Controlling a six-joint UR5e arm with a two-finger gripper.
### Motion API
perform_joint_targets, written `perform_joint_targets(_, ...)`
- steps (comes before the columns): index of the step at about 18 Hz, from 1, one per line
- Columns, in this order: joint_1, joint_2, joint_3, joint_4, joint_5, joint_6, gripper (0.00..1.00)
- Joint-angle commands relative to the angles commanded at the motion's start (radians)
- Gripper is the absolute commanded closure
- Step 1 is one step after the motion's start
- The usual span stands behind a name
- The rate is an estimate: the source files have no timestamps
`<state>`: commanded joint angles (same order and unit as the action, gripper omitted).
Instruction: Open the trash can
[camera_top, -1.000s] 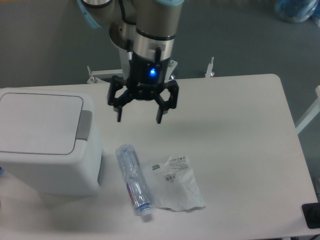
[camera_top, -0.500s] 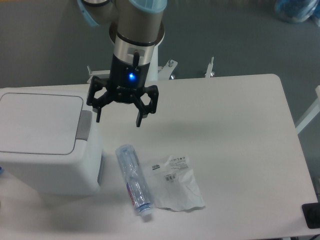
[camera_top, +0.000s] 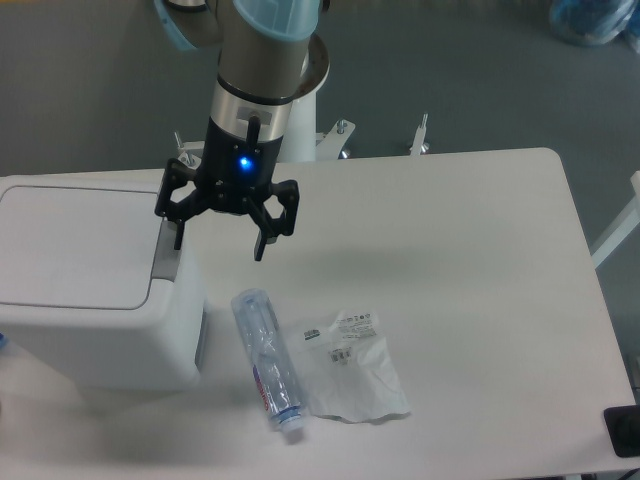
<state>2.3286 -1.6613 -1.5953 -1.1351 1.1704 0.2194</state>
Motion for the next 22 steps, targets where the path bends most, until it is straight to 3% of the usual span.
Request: perform_joint_targets(22,-0.006,-0.014,-0.002,0.014,0.005,0.0,0.0)
